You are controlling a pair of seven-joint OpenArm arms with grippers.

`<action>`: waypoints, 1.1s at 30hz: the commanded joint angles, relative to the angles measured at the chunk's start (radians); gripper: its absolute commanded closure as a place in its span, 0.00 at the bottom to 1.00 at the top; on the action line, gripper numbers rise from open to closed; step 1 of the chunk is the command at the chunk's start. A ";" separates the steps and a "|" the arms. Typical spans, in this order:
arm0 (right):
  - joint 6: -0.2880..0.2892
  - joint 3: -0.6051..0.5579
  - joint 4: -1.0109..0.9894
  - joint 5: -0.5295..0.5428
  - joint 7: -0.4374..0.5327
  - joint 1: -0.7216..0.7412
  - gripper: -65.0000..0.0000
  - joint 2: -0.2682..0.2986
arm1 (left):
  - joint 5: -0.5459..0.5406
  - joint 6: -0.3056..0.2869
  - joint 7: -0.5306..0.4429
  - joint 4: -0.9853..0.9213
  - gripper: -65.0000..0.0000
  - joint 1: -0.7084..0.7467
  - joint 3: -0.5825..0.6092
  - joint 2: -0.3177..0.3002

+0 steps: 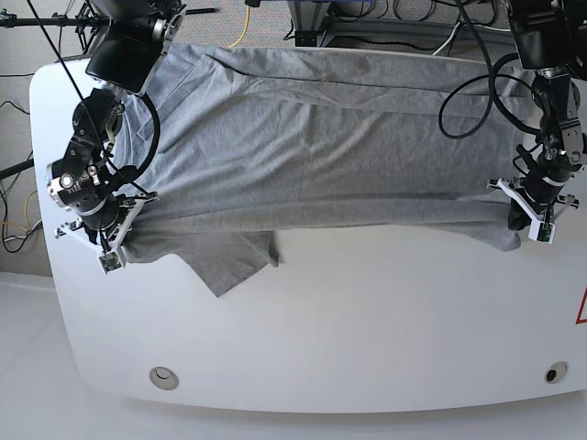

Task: Fold the T-shirt properly
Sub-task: 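Carry the hem over the shirt body toward the shoulder fold with both grippers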

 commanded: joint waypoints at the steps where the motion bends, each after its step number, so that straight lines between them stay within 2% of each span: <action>1: -0.002 0.002 0.035 -0.007 -0.006 0.011 0.99 0.016 | -0.002 0.006 -0.007 0.054 1.00 0.001 -0.009 -0.022; 3: -0.002 -0.009 0.063 -0.001 -0.036 0.000 1.00 0.011 | -0.007 0.017 0.015 0.103 1.00 0.012 0.000 -0.020; 11: -0.002 -0.016 0.117 -0.003 -0.052 -0.035 0.99 0.010 | -0.008 0.023 0.025 0.156 1.00 0.041 -0.006 -0.019; 19: -0.002 -0.009 0.169 -0.008 -0.055 -0.091 1.00 0.010 | -0.008 0.003 0.044 0.172 1.00 0.055 -0.037 -0.016; 27: -0.002 -0.011 0.239 -0.005 -0.053 -0.161 1.00 0.013 | -0.001 -0.050 0.054 0.196 0.99 0.125 -0.089 -0.018; 33: -0.002 -0.009 0.277 -0.007 -0.058 -0.200 1.00 0.016 | 0.002 -0.052 0.057 0.214 0.99 0.170 -0.108 -0.018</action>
